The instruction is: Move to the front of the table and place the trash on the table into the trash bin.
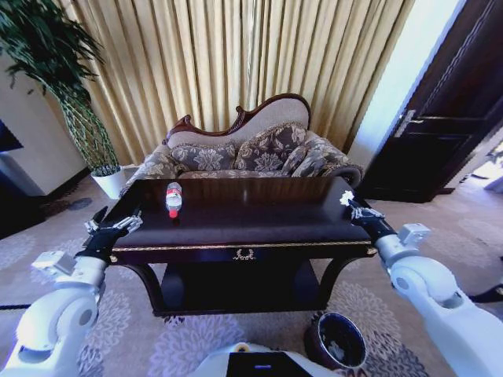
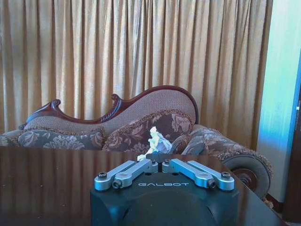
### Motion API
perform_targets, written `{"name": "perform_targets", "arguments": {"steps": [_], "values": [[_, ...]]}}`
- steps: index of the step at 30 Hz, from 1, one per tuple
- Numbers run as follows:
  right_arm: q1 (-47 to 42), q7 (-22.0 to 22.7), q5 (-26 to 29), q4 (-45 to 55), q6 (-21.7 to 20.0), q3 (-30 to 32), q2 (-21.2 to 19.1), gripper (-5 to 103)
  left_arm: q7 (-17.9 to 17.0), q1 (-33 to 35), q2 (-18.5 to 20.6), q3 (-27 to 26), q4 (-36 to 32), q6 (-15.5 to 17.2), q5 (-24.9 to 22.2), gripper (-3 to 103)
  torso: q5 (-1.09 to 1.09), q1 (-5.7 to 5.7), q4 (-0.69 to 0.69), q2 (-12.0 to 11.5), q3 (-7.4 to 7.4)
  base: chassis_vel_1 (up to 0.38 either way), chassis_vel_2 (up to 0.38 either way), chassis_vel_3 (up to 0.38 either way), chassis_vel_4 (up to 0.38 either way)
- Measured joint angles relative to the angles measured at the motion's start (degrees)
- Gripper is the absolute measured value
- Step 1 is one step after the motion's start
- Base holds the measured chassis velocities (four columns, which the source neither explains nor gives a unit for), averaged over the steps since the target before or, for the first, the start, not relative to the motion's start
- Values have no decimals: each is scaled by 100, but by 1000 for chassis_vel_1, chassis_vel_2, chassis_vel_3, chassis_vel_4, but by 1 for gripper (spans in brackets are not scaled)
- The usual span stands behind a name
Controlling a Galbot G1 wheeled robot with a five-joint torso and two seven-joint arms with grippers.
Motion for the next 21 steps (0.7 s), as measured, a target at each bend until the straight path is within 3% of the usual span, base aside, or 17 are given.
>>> {"name": "perform_targets", "arguments": {"steps": [21], "values": [[-161,34,11,83,8,149,37,0,32,42,-63,-11,-69,-36,-72,100,1,0,0,0,0,70,-65,-68,64]]}}
